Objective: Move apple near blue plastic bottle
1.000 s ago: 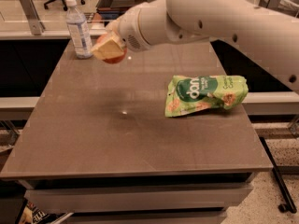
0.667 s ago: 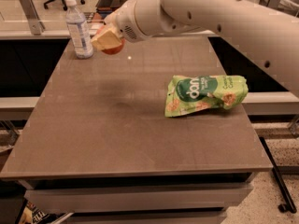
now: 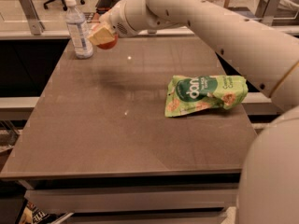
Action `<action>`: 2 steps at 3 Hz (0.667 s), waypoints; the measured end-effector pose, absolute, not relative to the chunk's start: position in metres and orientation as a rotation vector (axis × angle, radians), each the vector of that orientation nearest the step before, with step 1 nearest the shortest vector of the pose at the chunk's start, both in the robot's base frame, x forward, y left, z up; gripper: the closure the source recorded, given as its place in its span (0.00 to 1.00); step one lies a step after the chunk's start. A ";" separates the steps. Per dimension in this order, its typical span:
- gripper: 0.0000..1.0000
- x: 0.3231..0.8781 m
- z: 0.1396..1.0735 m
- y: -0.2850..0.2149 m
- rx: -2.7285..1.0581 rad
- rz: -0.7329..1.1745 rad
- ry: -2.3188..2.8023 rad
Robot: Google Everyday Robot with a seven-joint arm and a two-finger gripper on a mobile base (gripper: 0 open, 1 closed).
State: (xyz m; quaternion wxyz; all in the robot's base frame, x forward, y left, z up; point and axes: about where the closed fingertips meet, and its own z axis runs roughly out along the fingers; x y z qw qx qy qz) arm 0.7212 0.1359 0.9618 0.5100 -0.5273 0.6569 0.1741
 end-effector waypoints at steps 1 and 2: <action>1.00 0.751 0.940 0.151 -1.247 0.461 1.585; 1.00 0.782 0.914 0.169 -1.234 0.490 1.601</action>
Offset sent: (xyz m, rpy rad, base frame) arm 0.0672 0.0304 -0.0487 0.0508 0.0473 -0.0058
